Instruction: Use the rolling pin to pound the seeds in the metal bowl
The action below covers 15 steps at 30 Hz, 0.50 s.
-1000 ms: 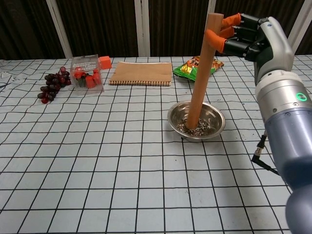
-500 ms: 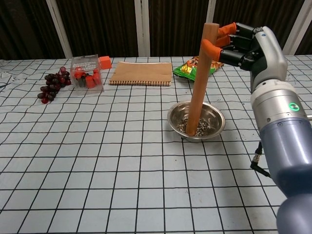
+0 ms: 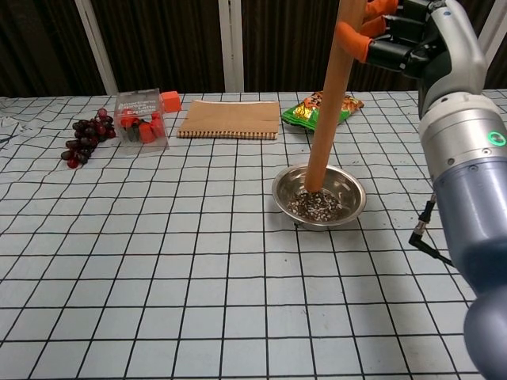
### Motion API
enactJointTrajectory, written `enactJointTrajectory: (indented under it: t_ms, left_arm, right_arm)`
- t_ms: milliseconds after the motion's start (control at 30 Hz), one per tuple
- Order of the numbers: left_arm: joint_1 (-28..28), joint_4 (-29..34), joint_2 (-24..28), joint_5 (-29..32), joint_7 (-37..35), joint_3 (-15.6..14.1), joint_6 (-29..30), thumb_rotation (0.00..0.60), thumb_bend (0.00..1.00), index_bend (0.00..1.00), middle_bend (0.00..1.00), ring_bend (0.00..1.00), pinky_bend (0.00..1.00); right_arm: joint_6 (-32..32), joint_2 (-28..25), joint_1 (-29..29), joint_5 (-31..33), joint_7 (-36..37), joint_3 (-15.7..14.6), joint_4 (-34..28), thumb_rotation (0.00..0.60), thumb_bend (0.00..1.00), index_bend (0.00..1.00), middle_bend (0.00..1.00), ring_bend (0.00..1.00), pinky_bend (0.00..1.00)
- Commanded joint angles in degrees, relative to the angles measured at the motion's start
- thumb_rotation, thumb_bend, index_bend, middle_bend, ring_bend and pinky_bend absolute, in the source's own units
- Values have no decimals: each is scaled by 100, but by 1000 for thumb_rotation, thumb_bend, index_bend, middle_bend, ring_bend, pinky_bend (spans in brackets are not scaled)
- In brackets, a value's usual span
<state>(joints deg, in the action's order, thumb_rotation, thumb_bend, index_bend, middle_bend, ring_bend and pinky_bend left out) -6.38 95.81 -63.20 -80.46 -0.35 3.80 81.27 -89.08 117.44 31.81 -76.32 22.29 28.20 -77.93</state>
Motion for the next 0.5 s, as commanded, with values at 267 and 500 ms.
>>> enactJointTrajectory:
  t_ms: [267,500]
  left_arm:
    - [-5,2,0,41,-4,17,-11,600,68,0,0,0,0]
    - [-12,9,0,21,-20,10,-19,600,68,0,0,0,0]
  right_arm:
    - [83,261,-65,97,189,-200,485,600,404,880,655,485,0]
    - [87,361,-60,80,272,-197,681,600,404,880,655,485,0]
